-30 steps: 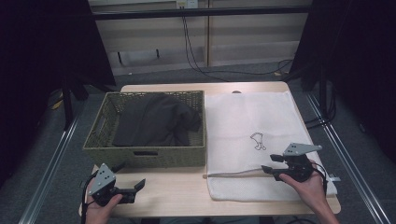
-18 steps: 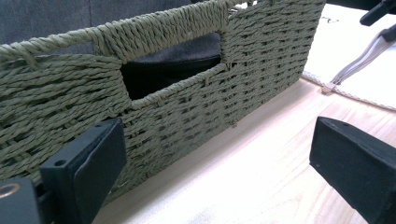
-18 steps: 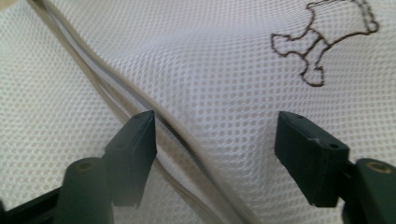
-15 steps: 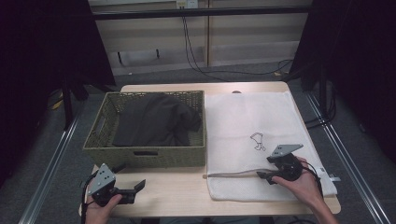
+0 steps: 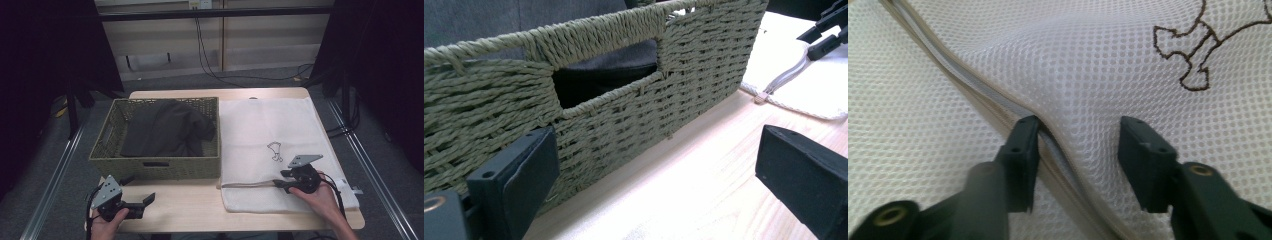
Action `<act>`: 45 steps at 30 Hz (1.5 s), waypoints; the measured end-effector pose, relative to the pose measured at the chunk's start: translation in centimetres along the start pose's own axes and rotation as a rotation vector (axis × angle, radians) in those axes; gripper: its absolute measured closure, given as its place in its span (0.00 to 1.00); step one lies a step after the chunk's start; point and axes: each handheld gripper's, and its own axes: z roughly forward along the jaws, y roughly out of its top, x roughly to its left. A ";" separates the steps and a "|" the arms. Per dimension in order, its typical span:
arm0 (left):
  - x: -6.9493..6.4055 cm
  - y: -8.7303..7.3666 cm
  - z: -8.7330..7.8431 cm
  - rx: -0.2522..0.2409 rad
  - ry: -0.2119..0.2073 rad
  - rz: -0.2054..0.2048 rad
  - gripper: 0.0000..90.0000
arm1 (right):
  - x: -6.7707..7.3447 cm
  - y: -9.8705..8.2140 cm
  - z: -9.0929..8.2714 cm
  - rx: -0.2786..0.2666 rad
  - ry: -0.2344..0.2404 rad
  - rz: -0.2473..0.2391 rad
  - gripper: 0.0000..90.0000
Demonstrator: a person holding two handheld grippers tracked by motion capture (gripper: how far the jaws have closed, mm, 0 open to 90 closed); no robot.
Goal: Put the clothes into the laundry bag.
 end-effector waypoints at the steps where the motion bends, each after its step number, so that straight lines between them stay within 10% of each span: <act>1: 0.0 0.0 0.0 0.002 0.005 0.001 0.04 | 0.0 0.0 0.0 0.000 0.011 0.009 0.62; 13: 0.2 0.0 0.1 -0.001 -0.021 -0.019 0.04 | -0.6 0.0 0.0 -0.004 -0.036 0.003 0.95; 21: 0.2 0.0 0.1 0.011 -0.008 -0.014 0.04 | -0.9 0.2 -0.1 -0.008 -0.025 0.020 0.98; 45: 0.5 -0.1 0.1 0.011 -0.010 -0.026 0.04 | -1.5 2.8 -4.9 -0.254 -0.017 0.059 0.98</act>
